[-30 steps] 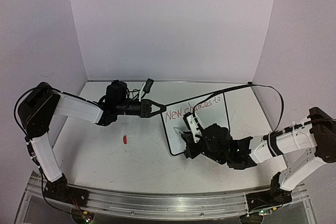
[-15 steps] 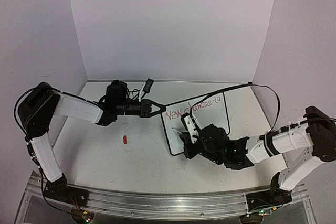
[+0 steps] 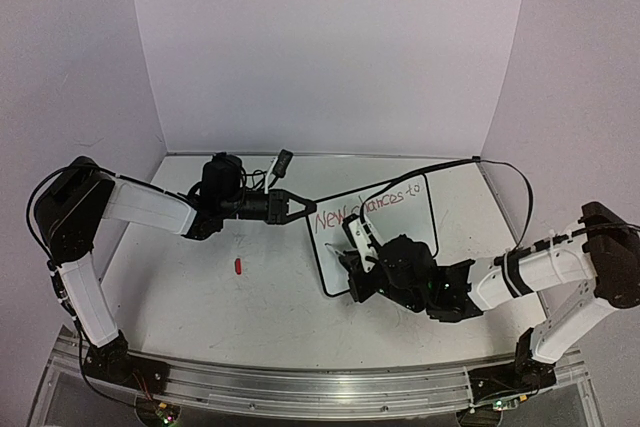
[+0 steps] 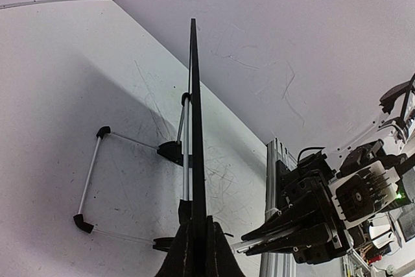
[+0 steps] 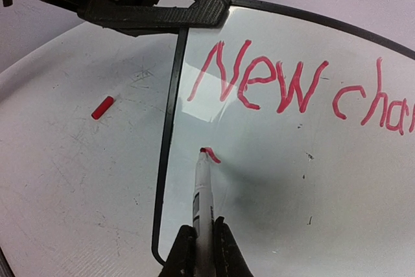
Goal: Write a sentence on the whiteboard
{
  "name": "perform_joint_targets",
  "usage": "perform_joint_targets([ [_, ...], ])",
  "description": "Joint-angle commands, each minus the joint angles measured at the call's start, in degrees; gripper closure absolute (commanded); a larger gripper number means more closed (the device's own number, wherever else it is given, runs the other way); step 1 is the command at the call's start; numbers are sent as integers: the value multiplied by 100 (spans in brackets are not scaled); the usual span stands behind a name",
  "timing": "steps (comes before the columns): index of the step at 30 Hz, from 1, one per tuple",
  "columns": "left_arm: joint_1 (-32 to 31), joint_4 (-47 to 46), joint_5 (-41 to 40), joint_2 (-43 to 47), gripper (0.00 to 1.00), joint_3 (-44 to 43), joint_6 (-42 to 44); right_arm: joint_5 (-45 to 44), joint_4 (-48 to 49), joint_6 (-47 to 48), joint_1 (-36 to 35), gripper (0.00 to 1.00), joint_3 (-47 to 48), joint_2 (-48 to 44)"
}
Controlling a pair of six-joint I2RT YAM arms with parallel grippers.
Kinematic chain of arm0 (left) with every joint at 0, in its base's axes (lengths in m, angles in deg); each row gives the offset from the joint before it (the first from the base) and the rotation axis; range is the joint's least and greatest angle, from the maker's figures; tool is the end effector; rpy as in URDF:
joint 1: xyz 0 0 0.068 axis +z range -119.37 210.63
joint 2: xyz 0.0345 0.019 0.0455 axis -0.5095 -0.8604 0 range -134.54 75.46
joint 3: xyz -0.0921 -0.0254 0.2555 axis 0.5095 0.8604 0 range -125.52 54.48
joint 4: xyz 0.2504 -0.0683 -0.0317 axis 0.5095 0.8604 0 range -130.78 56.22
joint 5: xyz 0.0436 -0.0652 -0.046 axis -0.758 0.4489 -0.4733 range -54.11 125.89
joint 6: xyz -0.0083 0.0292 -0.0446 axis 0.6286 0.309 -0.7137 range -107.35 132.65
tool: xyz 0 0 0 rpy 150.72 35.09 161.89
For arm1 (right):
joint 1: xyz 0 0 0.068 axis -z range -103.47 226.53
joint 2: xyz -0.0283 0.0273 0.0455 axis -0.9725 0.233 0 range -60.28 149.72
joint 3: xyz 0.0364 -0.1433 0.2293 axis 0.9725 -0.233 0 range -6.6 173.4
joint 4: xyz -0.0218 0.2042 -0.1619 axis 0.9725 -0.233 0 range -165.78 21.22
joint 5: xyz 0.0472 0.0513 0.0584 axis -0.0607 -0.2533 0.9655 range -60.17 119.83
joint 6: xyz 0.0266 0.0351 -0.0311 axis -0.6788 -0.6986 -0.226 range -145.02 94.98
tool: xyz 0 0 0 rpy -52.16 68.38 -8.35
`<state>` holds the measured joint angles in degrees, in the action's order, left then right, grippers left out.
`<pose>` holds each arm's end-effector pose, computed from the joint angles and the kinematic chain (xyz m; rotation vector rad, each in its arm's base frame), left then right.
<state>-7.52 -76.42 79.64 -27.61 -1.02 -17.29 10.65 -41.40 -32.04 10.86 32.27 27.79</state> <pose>0.2890 -0.2583 0.2097 0.7501 1.8434 -1.4887 0.1411 0.2835 0.1911 -0.7614 1.8112 0.5171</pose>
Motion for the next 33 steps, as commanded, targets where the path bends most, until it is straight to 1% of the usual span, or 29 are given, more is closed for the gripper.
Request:
perform_joint_targets([
  [1, -52, 444, 108, 104, 100, -69, 75, 126, 66, -89, 0, 100, 3, 17],
  [12, -52, 448, 113, 85, 100, -82, 75, 125, -41, -224, -1, 100, -183, -51],
  [24, -52, 453, 118, 103, 100, -71, 75, -377, -83, -335, 1, 100, -165, -112],
  [33, -51, 452, 129, 109, 100, -70, 75, -499, -66, -316, 1, 100, -54, -48],
])
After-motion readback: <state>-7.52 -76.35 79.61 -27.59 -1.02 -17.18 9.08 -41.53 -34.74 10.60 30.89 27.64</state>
